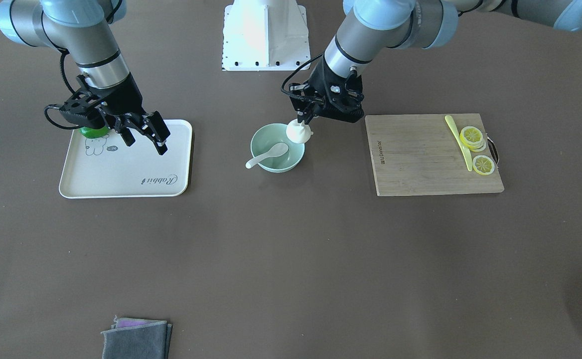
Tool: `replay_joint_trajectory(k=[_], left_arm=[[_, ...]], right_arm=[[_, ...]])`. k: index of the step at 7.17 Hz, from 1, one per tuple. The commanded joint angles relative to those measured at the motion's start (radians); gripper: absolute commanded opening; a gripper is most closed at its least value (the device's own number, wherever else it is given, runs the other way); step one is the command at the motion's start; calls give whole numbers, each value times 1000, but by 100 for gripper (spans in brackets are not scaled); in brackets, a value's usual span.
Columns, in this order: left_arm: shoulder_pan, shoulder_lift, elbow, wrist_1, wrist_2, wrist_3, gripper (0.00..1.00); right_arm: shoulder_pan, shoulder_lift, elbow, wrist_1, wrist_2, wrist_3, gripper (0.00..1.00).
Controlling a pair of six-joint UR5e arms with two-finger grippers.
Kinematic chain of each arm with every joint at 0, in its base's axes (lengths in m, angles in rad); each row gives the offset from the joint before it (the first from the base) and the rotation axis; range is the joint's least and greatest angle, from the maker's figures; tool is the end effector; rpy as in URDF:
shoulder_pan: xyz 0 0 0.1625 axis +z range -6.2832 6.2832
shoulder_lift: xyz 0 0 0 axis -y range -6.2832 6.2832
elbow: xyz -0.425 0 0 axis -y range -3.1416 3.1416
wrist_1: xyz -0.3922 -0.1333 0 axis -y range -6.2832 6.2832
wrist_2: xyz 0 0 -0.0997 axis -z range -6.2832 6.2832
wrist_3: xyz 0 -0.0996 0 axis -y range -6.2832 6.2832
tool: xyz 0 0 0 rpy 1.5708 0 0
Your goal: Put spoon and bun in bowl
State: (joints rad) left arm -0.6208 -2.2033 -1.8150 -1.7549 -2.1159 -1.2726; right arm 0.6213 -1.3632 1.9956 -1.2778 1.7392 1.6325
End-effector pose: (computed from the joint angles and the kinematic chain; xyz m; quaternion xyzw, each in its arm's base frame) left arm 0.4610 -0.4300 0.1584 0.0080 0.5397 0.0010 0.8418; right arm -0.3731 -0.4105 0.3260 0.0505 -0.4483 0.2633 0.8528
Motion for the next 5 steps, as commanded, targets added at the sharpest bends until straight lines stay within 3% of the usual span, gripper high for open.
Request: replay_joint_trajectory(k=[1,3,5], left_arm=[[-3,32,-3,-67,2,-27,98],[-84,167,-87,-75,-12,24,98],[-160,311,-99,-72,-13,311,98]], right_arm=[[9,-4,3,0,2,-5,100],[44,-22,5,0,37,-10,100],[116,-126,32,11,118,-206,100]])
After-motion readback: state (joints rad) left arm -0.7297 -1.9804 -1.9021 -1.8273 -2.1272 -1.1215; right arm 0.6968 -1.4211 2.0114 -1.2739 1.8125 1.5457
